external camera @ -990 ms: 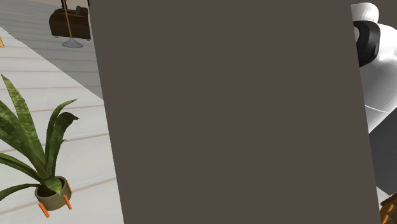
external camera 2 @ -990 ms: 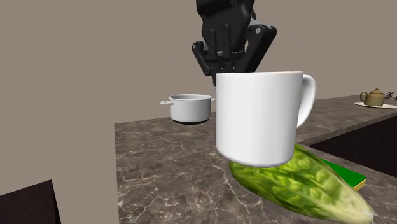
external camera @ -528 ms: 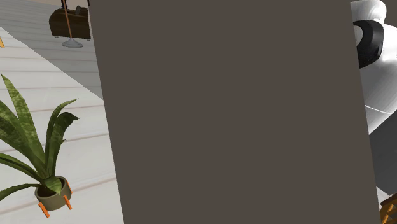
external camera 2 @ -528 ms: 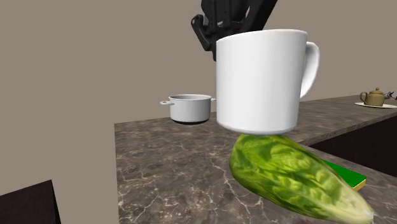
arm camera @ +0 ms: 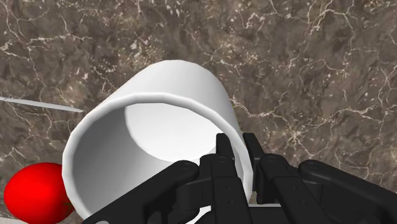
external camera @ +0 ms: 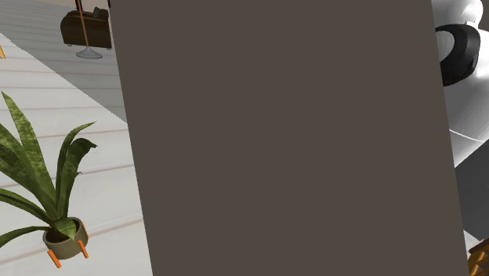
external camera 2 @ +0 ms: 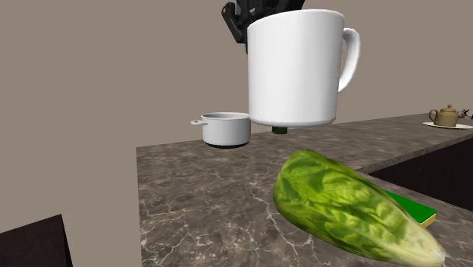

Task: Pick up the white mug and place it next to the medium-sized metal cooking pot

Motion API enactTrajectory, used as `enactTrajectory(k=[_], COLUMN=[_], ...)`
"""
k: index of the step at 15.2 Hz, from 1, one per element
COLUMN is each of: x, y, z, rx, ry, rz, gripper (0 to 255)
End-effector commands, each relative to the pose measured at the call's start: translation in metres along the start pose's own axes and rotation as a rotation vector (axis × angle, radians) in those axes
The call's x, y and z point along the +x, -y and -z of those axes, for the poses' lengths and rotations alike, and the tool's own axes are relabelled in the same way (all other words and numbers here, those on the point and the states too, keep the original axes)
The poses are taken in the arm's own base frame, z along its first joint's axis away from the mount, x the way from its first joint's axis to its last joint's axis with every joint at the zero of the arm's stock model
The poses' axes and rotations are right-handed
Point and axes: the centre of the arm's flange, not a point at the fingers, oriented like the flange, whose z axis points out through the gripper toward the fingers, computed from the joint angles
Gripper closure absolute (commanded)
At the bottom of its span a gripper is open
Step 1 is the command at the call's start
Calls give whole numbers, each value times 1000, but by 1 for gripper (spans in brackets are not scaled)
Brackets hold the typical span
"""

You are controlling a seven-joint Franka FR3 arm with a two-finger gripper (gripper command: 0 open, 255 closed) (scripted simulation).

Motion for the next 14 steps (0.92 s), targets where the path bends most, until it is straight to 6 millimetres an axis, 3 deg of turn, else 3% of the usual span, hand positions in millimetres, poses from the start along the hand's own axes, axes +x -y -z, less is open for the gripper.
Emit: enactTrajectory(k=[1, 14], x=[4, 38], y=[27, 195], z=[1, -1], rx=[-1, -1], ry=[0, 0], rz=[-1, -1], gripper=[255, 255])
